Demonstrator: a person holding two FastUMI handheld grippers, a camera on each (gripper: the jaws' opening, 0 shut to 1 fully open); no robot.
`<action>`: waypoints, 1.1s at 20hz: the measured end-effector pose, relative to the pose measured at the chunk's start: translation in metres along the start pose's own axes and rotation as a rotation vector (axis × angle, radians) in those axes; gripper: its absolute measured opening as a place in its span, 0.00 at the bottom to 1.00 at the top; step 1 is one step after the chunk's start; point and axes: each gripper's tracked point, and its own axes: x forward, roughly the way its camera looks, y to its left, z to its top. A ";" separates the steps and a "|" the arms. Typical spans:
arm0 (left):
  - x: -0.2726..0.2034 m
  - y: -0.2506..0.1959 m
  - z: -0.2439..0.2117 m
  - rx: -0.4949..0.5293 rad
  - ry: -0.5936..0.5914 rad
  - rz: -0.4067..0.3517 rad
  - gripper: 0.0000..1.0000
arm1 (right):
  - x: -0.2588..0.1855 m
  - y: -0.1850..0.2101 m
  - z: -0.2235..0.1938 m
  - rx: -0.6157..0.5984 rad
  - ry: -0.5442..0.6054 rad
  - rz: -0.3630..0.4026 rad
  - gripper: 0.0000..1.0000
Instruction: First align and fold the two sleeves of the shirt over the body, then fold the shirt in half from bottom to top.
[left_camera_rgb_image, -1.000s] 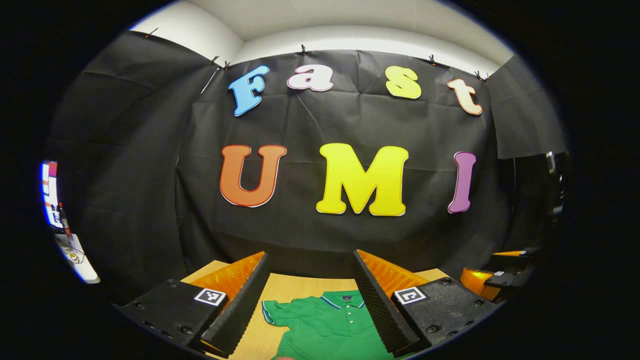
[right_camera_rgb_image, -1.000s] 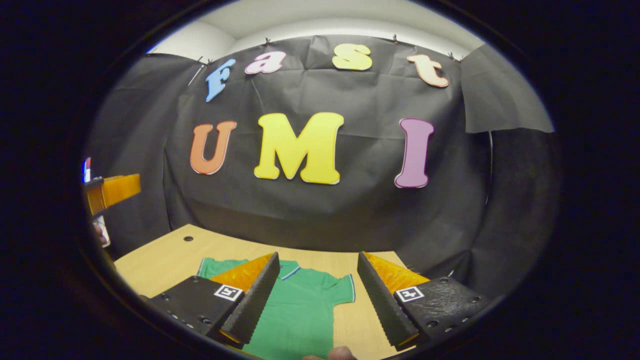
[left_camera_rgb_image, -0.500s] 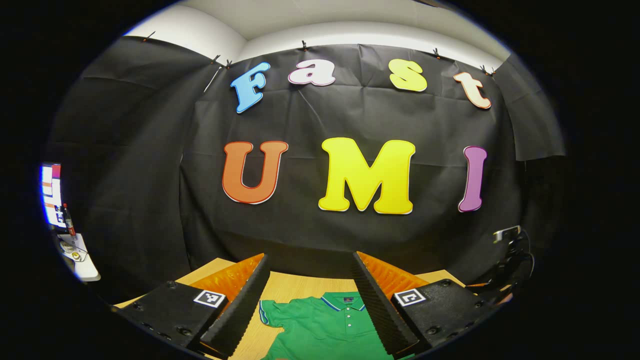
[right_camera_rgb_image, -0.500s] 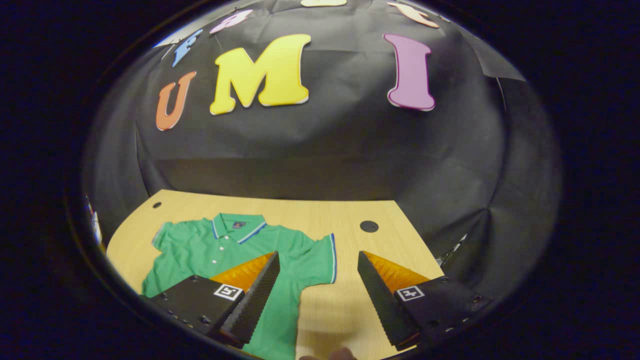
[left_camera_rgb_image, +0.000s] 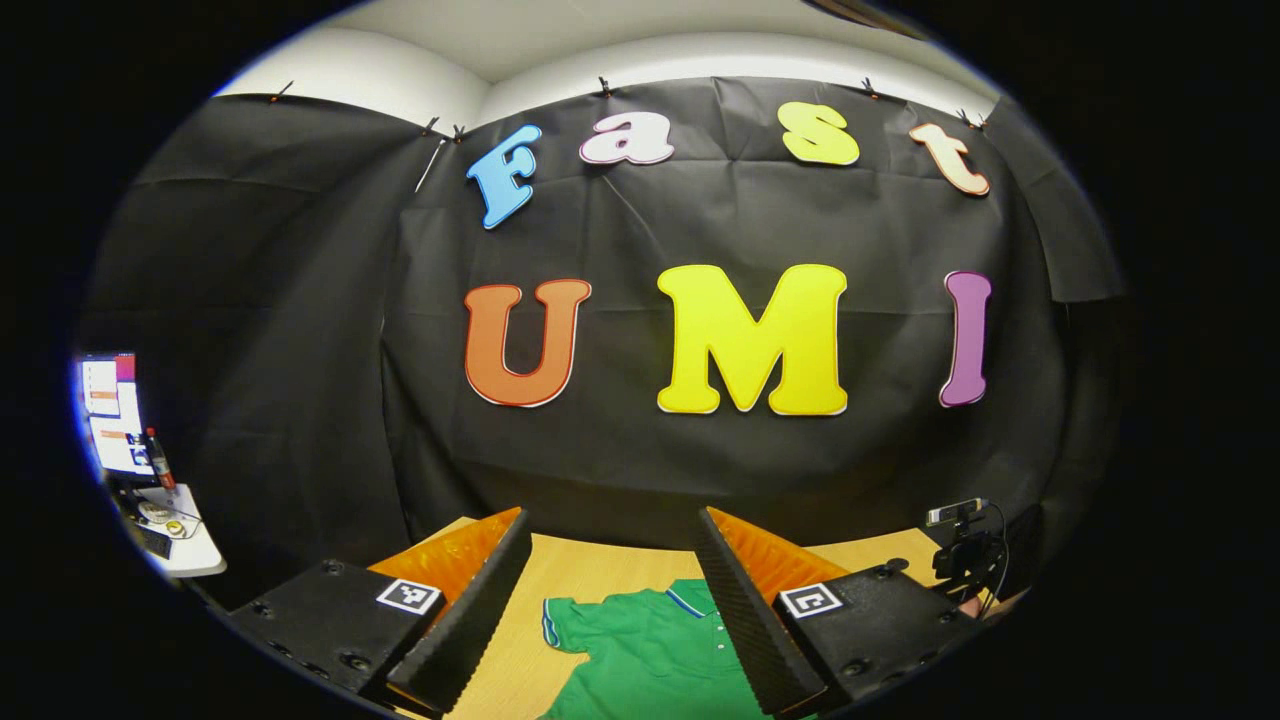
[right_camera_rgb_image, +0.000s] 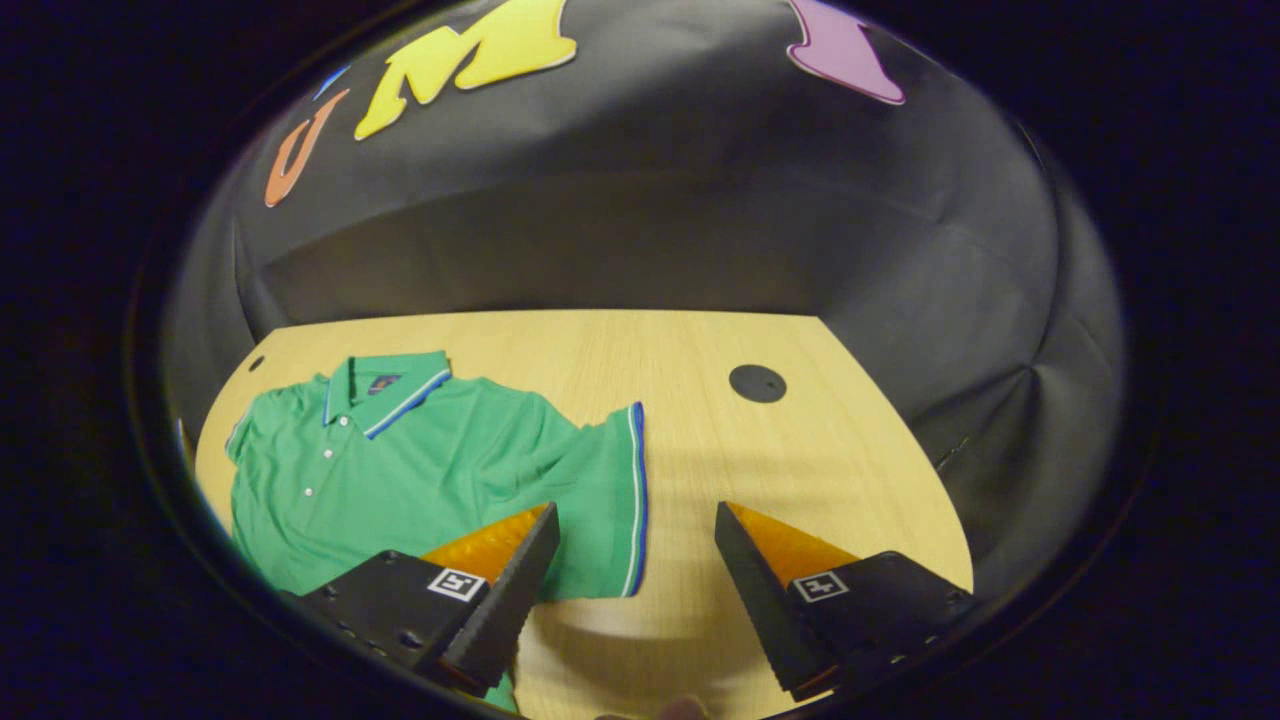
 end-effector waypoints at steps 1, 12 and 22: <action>-0.001 -0.002 -0.002 0.002 0.007 -0.001 1.00 | 0.006 -0.002 -0.002 -0.004 0.011 0.000 0.95; 0.005 -0.021 -0.009 0.004 0.036 -0.039 1.00 | 0.015 0.011 -0.005 0.102 0.050 0.075 0.42; 0.002 -0.010 -0.011 -0.023 0.038 -0.031 1.00 | -0.008 0.031 0.017 0.126 0.011 0.122 0.00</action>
